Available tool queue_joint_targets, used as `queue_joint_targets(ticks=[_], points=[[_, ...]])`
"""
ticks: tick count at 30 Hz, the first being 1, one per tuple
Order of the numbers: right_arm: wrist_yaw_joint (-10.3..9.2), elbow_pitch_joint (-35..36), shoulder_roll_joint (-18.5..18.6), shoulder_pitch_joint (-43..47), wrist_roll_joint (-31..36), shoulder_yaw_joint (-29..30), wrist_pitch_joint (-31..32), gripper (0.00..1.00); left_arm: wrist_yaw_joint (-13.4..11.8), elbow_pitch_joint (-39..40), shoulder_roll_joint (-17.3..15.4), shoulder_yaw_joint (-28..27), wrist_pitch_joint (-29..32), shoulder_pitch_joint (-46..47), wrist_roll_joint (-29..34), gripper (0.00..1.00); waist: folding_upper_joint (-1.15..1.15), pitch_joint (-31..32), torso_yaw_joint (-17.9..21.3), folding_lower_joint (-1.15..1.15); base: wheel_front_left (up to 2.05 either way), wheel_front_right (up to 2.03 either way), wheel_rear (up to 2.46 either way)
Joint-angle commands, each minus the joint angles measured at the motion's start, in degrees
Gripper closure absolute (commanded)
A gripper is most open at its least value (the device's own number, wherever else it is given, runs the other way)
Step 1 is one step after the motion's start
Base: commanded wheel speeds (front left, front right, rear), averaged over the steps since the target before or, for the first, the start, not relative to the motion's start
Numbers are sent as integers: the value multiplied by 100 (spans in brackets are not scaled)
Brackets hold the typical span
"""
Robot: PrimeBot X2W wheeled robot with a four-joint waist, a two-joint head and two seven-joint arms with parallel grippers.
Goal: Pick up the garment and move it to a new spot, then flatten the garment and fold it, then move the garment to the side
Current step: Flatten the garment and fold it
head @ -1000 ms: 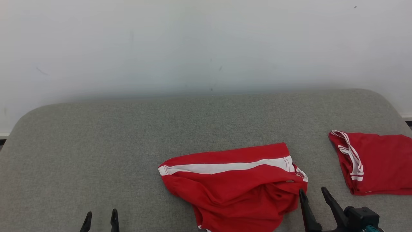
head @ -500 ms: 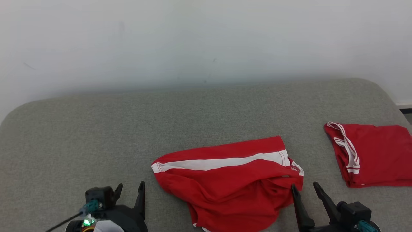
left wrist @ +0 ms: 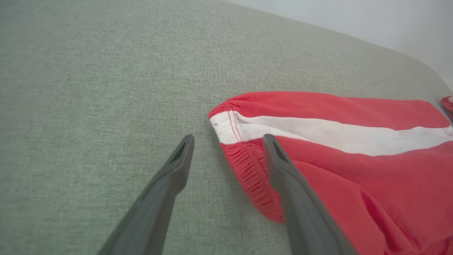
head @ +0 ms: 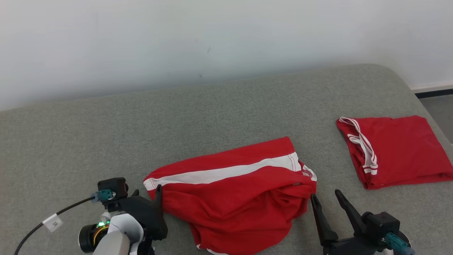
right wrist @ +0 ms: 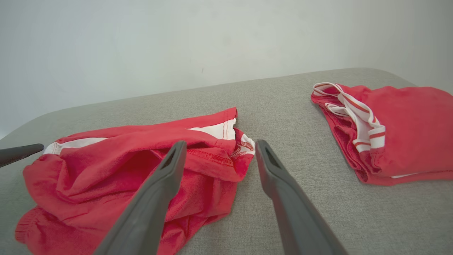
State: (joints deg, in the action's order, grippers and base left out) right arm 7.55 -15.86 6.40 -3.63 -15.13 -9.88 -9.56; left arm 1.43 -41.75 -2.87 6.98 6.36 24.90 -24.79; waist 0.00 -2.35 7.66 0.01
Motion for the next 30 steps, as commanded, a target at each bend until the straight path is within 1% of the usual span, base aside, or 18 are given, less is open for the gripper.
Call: queue_joint_targets(ticks=[1,4,5,8,10,12,17,18,20,21,22,23,24,25,26,30], points=[[-13,-23,31,-48,-55,-10,-23,0,-43,-75,-5,12,40,125,-59,0,0,-72,88,-1,0,0,0],[-13,-28,20,-90,-50,-28,-41,0,-224,-271,-6,18,65,234,-49,0,0,-96,136,-1,0,0,0],[-13,-32,26,-89,-55,-32,-47,0,-250,-325,-3,26,68,265,-46,0,0,-100,146,-1,0,0,0],[-13,-47,43,-86,-69,-35,-61,0,-238,-444,-5,34,44,360,-154,0,0,-115,160,-1,0,0,0],[-13,-58,45,-84,-63,-30,-60,0,-324,-523,-6,27,9,381,-160,0,0,-127,163,-1,0,0,0],[-13,-66,35,-99,-69,-31,-66,0,-356,-602,-3,39,-8,446,-175,0,0,-142,163,-1,0,0,0],[-13,-78,26,-167,-73,-66,-75,0,-357,-761,-3,68,16,556,-190,0,0,-167,174,-1,0,0,0],[-13,-78,29,-187,-73,-73,-77,0,-354,-796,-4,75,14,584,-199,1,0,-173,179,-1,0,0,0],[-13,-78,34,-214,-71,-87,-80,0,-336,-869,-5,85,7,632,-226,8,0,-185,192,-1,0,0,0],[-13,-81,40,-220,-71,-89,-84,0,-328,-899,-4,90,-3,661,-237,20,0,-193,197,-1,0,0,0],[-13,-84,43,-220,-69,-88,-89,0,-319,-928,-4,100,-18,693,-246,45,0,-199,200,-1,0,0,0],[-13,-89,46,-214,-67,-86,-93,0,-308,-952,-4,108,-29,719,-257,56,0,-204,201,-1,0,0,0],[-13,-93,47,-217,-65,-80,-96,0,-312,-976,-4,119,-41,733,-279,73,0,-210,200,-1,0,0,0],[-13,-94,48,-223,-61,-71,-98,0,-309,-1004,-3,130,-65,738,-286,93,0,-213,197,-1,0,0,0],[-13,-91,48,-227,-57,-63,-99,0,-310,-1033,-4,141,-89,751,-293,100,0,-218,192,-1,0,0,0],[-13,-71,117,-391,-97,-53,2,0,-264,-1081,-4,210,-200,850,-299,100,0,-256,155,-1,0,0,0]])
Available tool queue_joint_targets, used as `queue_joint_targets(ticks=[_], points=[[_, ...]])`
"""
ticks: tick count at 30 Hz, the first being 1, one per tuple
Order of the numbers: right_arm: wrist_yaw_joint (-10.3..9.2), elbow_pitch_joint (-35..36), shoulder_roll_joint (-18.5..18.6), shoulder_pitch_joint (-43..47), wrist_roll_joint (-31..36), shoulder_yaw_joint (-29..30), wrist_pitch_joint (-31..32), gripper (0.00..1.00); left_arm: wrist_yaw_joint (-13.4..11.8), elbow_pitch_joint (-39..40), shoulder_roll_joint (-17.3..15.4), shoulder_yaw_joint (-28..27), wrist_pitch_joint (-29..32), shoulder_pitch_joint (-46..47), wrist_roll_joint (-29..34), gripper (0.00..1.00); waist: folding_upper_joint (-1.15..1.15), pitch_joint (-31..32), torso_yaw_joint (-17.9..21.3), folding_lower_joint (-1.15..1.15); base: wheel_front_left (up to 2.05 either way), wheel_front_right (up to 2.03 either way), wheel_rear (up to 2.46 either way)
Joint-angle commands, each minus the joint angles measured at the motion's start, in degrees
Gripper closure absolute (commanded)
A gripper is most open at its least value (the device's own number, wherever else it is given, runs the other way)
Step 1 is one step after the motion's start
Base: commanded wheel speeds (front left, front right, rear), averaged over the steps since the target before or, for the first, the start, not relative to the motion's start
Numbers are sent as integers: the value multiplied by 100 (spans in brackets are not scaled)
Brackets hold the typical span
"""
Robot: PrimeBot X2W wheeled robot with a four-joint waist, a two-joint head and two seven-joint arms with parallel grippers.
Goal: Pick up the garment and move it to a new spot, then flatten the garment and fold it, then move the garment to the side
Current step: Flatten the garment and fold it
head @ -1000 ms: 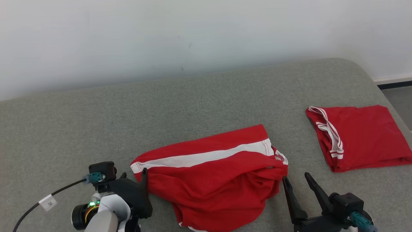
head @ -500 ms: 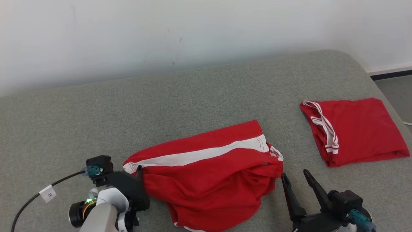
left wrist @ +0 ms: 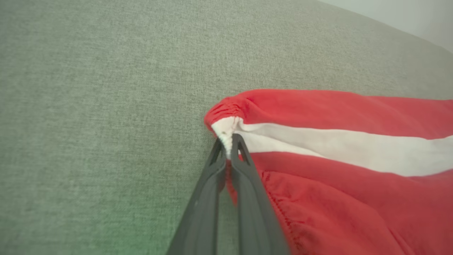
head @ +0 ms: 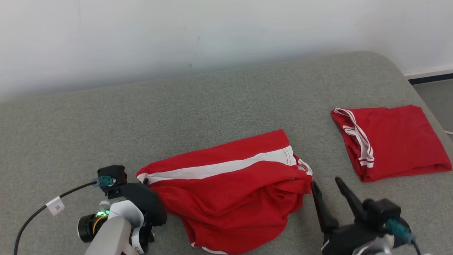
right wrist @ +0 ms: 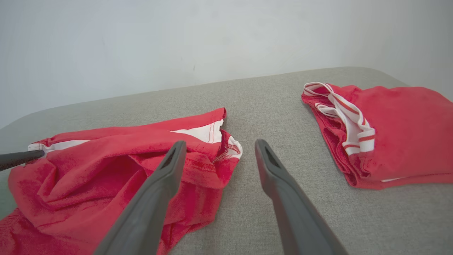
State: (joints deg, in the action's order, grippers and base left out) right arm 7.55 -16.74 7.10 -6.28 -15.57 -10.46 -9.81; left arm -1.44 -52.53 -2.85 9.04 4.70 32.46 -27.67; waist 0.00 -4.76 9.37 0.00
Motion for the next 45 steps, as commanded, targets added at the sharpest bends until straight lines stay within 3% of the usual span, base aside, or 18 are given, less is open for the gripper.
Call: queue_joint_targets(ticks=[1,3,8,12,19,32,45], points=[[-13,29,74,-199,-83,15,81,0,31,-14,-7,24,-71,102,-9,100,0,-33,-27,0,0,0,0],[-13,11,127,-389,-167,7,301,0,28,-44,-7,61,-107,124,-6,100,0,-60,-50,0,0,0,0],[-13,-293,243,-1122,-597,-145,1538,0,74,-96,-8,123,-179,200,2,100,0,-122,-105,0,0,0,0],[-13,-783,138,-1694,-861,-109,2520,0,112,-130,-8,217,-216,217,-34,100,0,-167,-167,0,0,0,0],[-13,-1705,-123,-2339,-1267,-6,3455,0,177,-76,-6,484,-296,300,-193,100,0,-237,-269,0,0,0,0],[-13,-2709,-291,-3004,-1071,335,3788,0,122,-57,-7,823,-340,376,-398,100,0,-289,-324,0,0,0,0],[-13,-3406,-360,-3416,-1130,126,3622,0,153,-29,-7,1091,-365,372,-593,100,0,-268,-472,0,0,0,0]])
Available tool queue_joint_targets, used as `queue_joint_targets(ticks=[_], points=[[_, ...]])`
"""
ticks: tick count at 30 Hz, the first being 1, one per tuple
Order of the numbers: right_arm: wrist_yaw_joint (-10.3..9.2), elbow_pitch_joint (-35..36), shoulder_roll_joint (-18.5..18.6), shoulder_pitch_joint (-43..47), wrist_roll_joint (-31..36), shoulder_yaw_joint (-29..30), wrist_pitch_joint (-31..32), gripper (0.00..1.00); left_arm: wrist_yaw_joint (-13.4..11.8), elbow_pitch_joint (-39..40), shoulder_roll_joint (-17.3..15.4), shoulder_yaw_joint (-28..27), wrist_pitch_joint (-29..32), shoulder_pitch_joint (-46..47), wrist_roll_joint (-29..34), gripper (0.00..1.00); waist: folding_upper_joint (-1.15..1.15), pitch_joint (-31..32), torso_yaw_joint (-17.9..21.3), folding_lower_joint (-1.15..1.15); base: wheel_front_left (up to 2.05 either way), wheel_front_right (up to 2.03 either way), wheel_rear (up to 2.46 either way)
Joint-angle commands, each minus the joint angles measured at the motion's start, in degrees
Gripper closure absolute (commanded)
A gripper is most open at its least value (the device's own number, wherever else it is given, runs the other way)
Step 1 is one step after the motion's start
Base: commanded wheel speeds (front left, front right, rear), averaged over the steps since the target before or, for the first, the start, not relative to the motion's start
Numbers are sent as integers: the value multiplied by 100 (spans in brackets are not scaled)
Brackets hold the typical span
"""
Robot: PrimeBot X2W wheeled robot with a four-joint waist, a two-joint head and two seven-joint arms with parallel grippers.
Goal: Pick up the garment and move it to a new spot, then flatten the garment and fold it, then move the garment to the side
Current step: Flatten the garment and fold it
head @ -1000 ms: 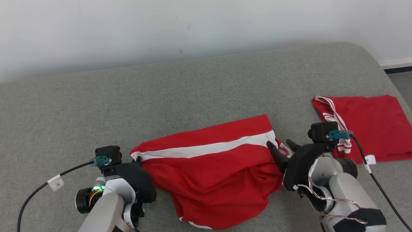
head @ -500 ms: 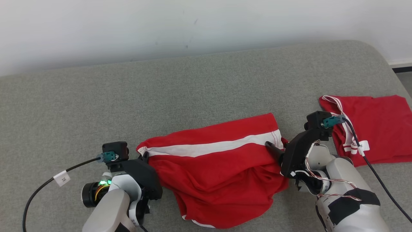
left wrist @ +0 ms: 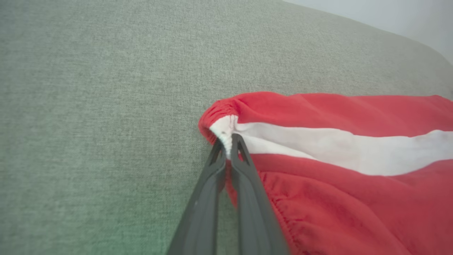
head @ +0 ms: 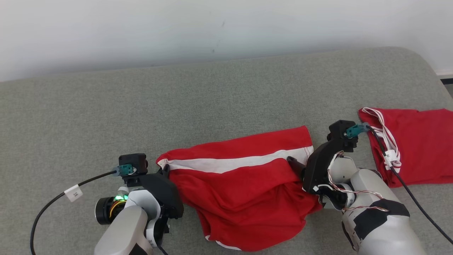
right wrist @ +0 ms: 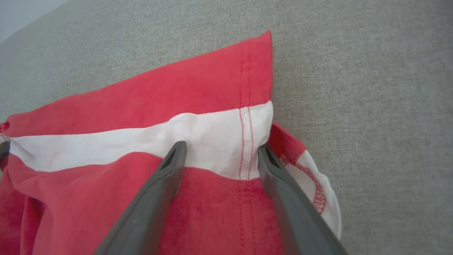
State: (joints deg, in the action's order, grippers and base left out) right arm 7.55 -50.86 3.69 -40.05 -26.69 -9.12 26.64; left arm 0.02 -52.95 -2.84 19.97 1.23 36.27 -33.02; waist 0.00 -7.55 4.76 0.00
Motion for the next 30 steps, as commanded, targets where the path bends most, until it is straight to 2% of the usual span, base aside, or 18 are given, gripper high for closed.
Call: queue_joint_targets(ticks=[1,4,5,6,8,16,24,30], points=[[-13,-47,-12,-74,9,-26,-51,0,8,17,-8,26,-18,-24,-73,100,0,21,-23,0,0,0,0],[-13,-203,1,-134,30,-43,-132,0,-2,22,-8,104,-16,-38,-116,100,0,31,-45,0,0,0,0],[-13,-260,1,-146,48,-53,-165,30,-11,21,-8,120,-20,-31,-127,100,0,28,-50,0,0,0,0],[-13,-310,0,-161,57,-61,-200,56,-20,20,-8,130,-26,-21,-134,100,0,25,-53,0,0,0,0],[-13,-347,6,-217,96,-92,-312,100,-32,14,-8,150,-41,7,-149,100,0,17,-55,0,0,0,0],[-13,-217,32,-384,-83,-132,-736,100,21,93,-52,87,-234,115,-246,100,0,41,-5,0,0,0,0],[-13,569,213,-791,-533,-251,-725,100,401,633,-201,-305,-65,699,-785,100,0,-144,109,0,0,0,0],[-13,949,345,-1058,-642,-305,-659,100,538,1107,-324,-558,255,1181,-1177,100,0,-294,164,0,0,0,0]])
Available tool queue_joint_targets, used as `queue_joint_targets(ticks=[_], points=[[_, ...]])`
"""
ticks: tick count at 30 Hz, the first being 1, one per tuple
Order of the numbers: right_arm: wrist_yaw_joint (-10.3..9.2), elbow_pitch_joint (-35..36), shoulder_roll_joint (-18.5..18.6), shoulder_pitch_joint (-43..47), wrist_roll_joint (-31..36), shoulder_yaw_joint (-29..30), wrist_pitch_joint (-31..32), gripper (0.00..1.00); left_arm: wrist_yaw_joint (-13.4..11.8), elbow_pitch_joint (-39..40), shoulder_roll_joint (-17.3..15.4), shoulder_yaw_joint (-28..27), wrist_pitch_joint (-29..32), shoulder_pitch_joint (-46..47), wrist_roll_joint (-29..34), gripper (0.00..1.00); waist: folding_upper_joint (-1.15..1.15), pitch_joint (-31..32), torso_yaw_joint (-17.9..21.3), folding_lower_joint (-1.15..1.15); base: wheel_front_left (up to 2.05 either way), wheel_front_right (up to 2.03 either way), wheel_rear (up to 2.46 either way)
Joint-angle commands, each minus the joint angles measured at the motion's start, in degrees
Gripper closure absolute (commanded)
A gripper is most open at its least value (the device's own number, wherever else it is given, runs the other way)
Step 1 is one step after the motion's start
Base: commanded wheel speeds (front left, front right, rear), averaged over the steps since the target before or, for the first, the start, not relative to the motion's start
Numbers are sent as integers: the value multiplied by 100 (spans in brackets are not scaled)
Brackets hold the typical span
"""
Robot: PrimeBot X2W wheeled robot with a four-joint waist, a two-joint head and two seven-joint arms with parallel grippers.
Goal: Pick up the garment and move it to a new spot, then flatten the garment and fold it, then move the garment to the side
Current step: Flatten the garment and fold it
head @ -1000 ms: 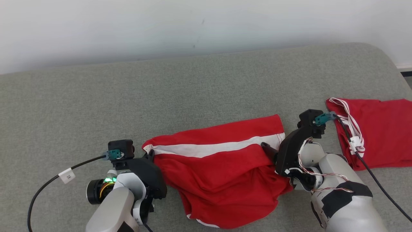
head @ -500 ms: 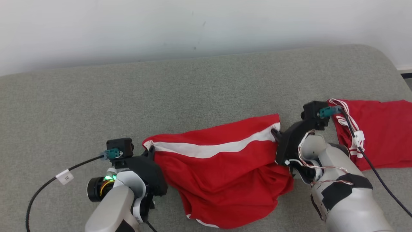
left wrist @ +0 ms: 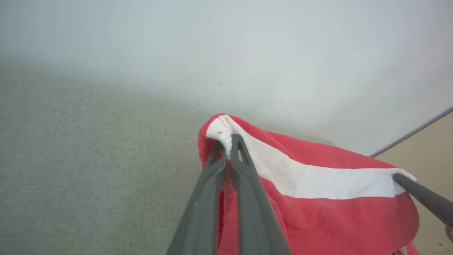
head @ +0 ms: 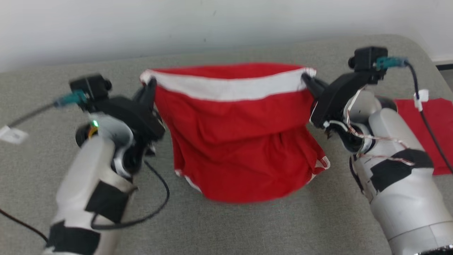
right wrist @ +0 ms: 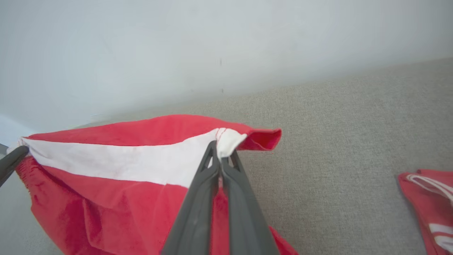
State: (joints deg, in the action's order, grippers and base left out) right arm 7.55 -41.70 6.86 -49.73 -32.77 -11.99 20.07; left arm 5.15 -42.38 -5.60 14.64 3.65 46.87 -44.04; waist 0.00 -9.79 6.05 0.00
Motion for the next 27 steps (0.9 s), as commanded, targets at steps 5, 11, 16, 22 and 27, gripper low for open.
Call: queue_joint_targets(ticks=[5,11,16,22,27], points=[[-13,255,-27,-540,-13,-39,34,100,94,568,-311,-281,403,695,-417,100,0,-393,152,0,0,0,0],[-13,204,-165,-1311,96,51,-165,100,-8,1086,-710,-452,665,1351,-398,100,0,-939,318,0,0,0,0],[-13,52,-191,-2341,414,304,-854,100,-270,1488,-867,-568,476,2183,-204,100,0,-1650,328,0,0,0,0],[-13,-169,-127,-3473,925,511,-1928,100,-308,1653,-798,-735,-120,3161,-57,100,0,-2220,281,0,0,0,0],[-13,-548,-176,-3855,1166,572,-2403,100,-173,1493,-610,-796,-493,3464,-161,100,0,-2408,197,0,0,0,0]])
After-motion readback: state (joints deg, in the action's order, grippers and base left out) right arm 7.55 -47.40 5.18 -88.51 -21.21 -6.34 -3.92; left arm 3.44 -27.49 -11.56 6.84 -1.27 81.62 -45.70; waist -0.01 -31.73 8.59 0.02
